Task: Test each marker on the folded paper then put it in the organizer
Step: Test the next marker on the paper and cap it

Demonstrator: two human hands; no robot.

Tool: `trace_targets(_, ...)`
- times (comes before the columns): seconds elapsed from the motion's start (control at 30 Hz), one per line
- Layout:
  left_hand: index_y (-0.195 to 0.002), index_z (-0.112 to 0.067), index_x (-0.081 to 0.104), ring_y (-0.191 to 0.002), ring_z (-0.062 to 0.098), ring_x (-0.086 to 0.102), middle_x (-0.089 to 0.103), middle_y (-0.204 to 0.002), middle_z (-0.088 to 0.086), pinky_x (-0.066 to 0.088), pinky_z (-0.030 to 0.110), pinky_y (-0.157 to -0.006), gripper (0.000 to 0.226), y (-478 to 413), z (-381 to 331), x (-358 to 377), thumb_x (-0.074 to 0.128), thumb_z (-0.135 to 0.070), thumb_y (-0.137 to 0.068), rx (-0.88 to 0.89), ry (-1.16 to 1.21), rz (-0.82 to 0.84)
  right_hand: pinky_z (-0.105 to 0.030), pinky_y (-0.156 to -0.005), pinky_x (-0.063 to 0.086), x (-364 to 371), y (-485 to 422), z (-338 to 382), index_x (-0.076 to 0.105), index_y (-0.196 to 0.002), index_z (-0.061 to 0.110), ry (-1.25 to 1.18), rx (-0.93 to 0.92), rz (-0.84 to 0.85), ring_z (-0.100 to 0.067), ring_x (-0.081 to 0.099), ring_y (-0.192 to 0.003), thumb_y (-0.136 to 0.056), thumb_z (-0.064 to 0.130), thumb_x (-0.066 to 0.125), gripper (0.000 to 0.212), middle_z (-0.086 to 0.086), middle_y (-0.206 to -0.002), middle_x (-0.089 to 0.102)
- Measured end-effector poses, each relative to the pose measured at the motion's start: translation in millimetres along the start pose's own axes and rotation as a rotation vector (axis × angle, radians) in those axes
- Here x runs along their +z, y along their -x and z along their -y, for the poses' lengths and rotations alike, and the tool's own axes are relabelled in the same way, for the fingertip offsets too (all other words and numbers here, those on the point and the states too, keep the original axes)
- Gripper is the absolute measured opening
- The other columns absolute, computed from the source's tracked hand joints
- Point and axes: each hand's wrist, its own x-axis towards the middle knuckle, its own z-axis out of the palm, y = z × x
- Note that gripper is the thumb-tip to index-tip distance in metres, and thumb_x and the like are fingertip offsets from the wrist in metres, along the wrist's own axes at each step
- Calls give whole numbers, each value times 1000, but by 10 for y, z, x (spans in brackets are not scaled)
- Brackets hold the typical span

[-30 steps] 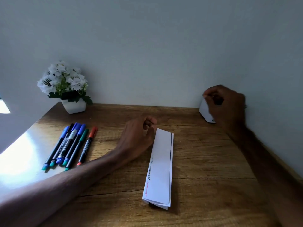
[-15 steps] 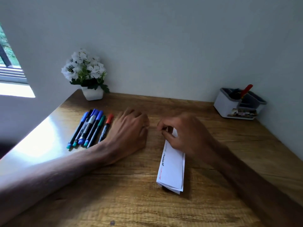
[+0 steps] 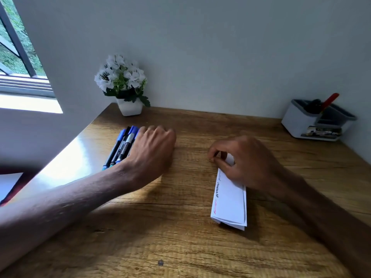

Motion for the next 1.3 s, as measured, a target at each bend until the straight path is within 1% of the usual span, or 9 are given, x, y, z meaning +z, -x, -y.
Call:
trace_targets(0.17,-105,-15,61,-76,23,66,68,-88,3,58,45,-69,11,9,-26,39,55,-16,-97,42,242,-22,-15,-66,48,-1,7,-27,76,-101,29,-18,22,16,-1,65,-78,-85,22,78,17,12,-99,78)
trace_targets(0.23,-117,-18,62,-83,17,70,74,-96,-1,61,41,-73,22,-23,-27,45,62,-23,-96,-8,383,-19,-10,-65,42,-10,6,-36,76,-101,29,-15,33,15,1,62,-77,-86,22,78,17,12,-100,78)
trace_targets(0.4,-121,-23,70,-88,-2,72,78,-99,-10,57,16,-77,37,-117,-63,-18,81,-27,-86,-212,768,54,-22,-68,53,-46,8,-7,75,-101,29,4,41,-12,-5,67,-79,-86,25,77,16,9,-99,78)
trace_targets(0.47,-117,-23,72,-86,0,74,79,-94,-8,61,21,-77,33,-135,-51,-27,82,-25,-86,-243,945,101,-25,-66,55,-55,9,1,75,-102,29,9,52,-35,-7,66,-74,-85,24,78,18,5,-97,78)
trace_targets(0.6,-118,-16,72,-86,8,75,80,-98,1,58,18,-73,32,-122,-59,-80,76,-22,-87,-279,1315,224,-6,-59,36,-78,20,19,77,-100,22,-34,43,-114,4,55,-64,-85,16,79,16,6,-91,77)
trace_targets(0.67,-120,-15,71,-83,13,71,79,-102,5,57,22,-74,42,-116,-75,-98,77,-27,-80,-288,1450,253,-2,-59,39,-97,20,57,77,-99,19,-123,55,-175,3,62,-69,-87,17,77,12,9,-89,76)
trace_targets(0.83,-126,-8,66,-90,19,70,76,-112,14,60,24,-79,50,-108,-118,-127,76,-22,-79,-275,1739,205,-15,-55,50,-112,-4,203,78,-90,22,-422,159,-236,-3,69,-67,-97,32,66,17,11,-75,75)
trace_targets(1.0,-118,-2,65,-91,24,73,76,-103,19,62,29,-83,30,-62,-179,-73,72,-12,-90,-199,1754,120,-27,-53,59,-183,-6,208,78,-94,15,-751,241,-112,-13,75,-64,-94,31,67,19,2,-75,78)
trace_targets(1.3,-99,-7,71,-80,24,77,78,-88,9,62,35,-76,22,20,-291,34,79,-22,-84,-38,1358,-6,-15,-66,45,-303,-17,-71,76,-110,28,-307,103,32,-1,65,-83,-95,26,69,17,17,-91,73)
